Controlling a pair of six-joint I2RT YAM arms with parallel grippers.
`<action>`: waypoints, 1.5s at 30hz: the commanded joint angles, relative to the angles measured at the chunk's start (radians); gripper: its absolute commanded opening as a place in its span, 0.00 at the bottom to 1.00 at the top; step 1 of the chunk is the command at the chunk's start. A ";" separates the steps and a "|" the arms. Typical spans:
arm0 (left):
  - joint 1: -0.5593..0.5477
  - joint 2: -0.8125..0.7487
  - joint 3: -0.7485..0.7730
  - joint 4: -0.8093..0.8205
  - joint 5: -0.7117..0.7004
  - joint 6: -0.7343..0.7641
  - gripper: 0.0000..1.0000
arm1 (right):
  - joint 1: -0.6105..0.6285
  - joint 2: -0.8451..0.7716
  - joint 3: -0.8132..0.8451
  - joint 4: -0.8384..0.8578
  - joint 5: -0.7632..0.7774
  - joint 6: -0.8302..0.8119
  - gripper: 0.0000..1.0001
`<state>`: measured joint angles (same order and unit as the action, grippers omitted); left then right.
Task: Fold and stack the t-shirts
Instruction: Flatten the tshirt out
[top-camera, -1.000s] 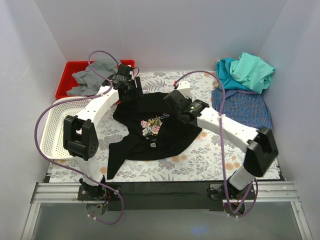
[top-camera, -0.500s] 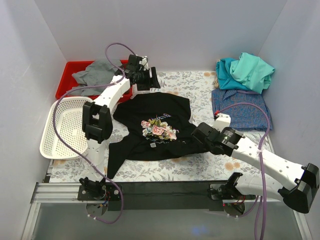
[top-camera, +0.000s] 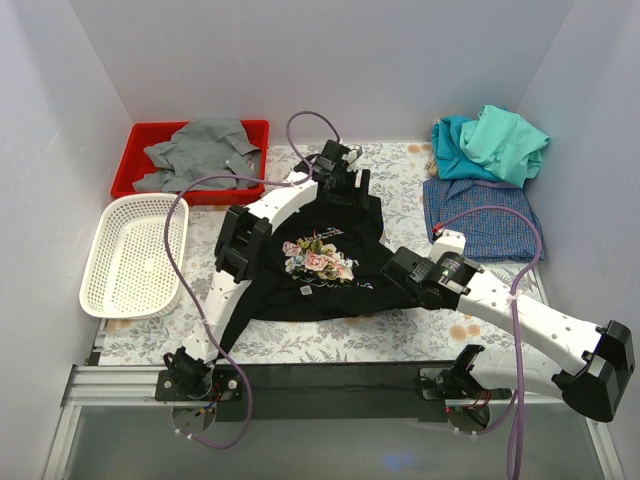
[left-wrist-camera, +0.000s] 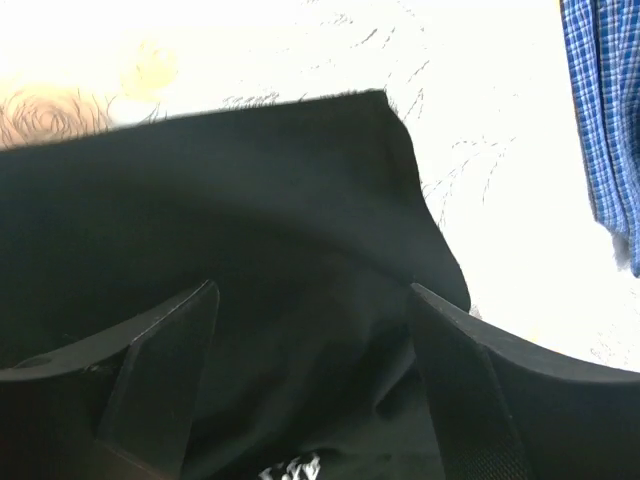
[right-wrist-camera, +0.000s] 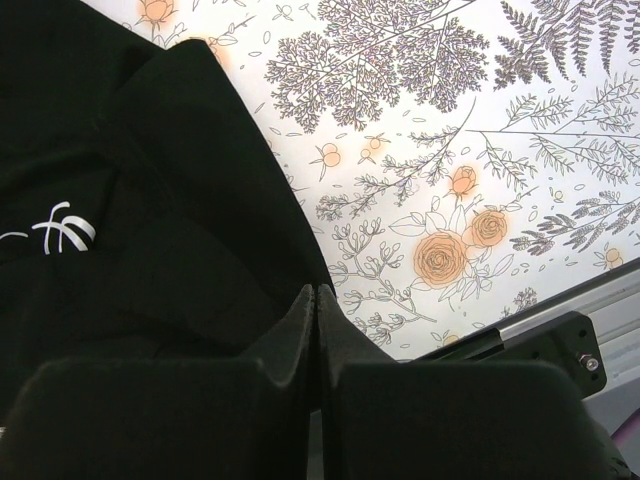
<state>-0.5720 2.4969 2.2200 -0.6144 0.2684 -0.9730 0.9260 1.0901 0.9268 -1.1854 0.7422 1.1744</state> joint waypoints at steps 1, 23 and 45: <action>-0.002 -0.029 0.032 0.030 -0.159 0.039 0.75 | 0.005 0.001 0.037 -0.033 0.045 0.025 0.01; -0.175 0.054 0.023 0.096 -0.630 0.200 0.14 | 0.005 0.005 0.009 0.070 0.039 -0.039 0.01; -0.100 -1.206 -0.092 -0.225 -0.710 -0.104 0.00 | -0.257 -0.104 0.434 0.115 0.384 -0.442 0.01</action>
<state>-0.6731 1.3880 2.1708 -0.7715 -0.4995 -0.9943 0.6781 1.0134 1.2343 -1.1000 1.0191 0.8505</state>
